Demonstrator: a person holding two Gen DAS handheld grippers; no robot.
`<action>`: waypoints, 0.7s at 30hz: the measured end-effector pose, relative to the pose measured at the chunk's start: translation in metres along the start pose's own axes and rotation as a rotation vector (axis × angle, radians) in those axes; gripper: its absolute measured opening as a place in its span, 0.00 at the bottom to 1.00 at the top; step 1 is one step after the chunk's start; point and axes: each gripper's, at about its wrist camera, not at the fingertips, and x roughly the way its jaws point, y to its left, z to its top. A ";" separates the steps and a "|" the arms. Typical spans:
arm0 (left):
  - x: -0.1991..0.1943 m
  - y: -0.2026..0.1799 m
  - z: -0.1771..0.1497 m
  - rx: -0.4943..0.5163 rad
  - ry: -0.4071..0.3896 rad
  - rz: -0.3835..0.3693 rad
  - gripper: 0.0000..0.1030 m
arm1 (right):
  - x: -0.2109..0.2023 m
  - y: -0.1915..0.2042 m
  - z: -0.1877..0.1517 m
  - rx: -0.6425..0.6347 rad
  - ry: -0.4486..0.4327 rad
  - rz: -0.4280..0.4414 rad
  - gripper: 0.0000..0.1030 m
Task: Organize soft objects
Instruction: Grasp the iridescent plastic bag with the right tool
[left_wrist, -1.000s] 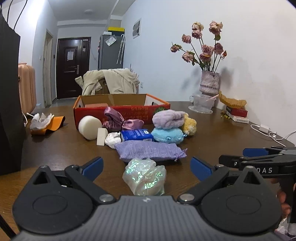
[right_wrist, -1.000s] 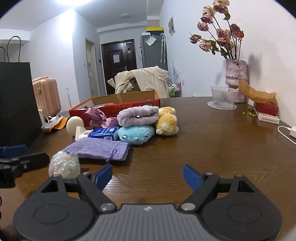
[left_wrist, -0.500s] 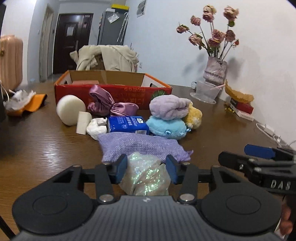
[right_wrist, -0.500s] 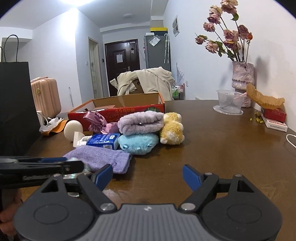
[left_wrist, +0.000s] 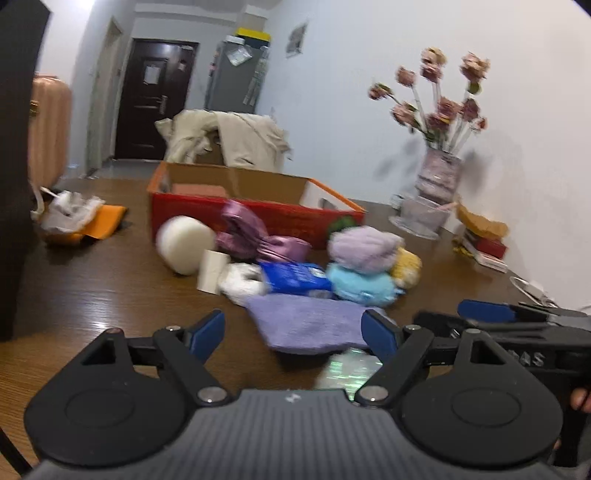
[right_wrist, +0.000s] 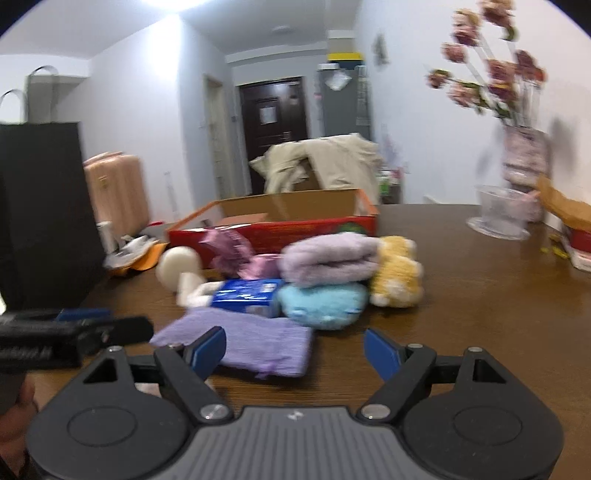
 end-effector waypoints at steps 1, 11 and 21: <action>0.000 0.006 0.001 -0.001 0.001 0.026 0.80 | 0.002 0.004 0.000 -0.006 0.009 0.021 0.79; 0.011 0.040 0.000 -0.021 0.040 0.166 0.81 | 0.041 0.048 -0.009 -0.061 0.119 0.146 0.75; 0.031 0.041 0.001 -0.019 0.085 0.177 0.82 | 0.045 0.043 -0.007 -0.083 0.173 0.139 0.39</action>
